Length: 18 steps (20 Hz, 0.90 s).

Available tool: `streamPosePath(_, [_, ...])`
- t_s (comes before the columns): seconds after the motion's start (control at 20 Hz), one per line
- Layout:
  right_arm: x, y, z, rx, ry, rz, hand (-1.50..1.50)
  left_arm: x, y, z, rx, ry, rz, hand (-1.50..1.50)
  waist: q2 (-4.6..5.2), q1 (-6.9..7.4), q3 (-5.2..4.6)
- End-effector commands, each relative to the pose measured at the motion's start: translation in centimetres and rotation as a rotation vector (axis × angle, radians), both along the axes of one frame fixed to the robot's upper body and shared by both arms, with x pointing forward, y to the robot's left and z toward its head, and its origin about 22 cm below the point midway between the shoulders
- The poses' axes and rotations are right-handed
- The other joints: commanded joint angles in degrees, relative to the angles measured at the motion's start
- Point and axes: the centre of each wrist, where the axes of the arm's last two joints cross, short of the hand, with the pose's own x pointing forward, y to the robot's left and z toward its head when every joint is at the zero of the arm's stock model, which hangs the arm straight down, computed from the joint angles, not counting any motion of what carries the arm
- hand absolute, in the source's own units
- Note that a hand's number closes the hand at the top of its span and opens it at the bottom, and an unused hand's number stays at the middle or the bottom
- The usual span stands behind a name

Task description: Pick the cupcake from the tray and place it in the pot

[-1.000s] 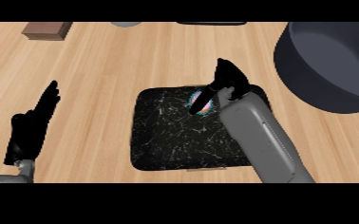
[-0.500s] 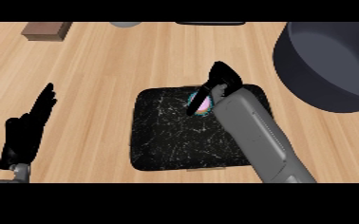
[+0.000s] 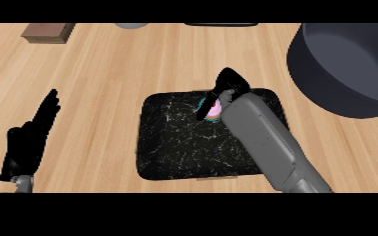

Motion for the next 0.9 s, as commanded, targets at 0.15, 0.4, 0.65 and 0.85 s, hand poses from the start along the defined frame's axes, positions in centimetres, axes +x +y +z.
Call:
streamPosePath(0.15, [-0.4,1.2,-1.3,-0.090,0.055,-0.038,1.50,0.4,0.4,0.3,-0.003,-0.004,0.009,0.00,0.13,-0.30,0.03])
streamPosePath(0.4, [-0.2,2.0,0.2,-0.084,0.050,-0.035,1.50,-0.6,1.1,-0.4,0.009,-0.002,0.022,0.00,0.04,-0.26,0.02])
streamPosePath(0.65, [-5.4,1.3,-2.2,-0.018,-0.092,0.868,1.50,-0.4,0.5,-0.6,-0.012,0.024,0.026,0.00,-1.13,-1.56,0.27])
streamPosePath(0.85, [-8.1,-0.3,-2.1,0.018,-0.124,1.189,1.50,-0.6,1.3,-0.4,-0.007,0.027,0.048,0.00,-1.80,-3.14,0.43])
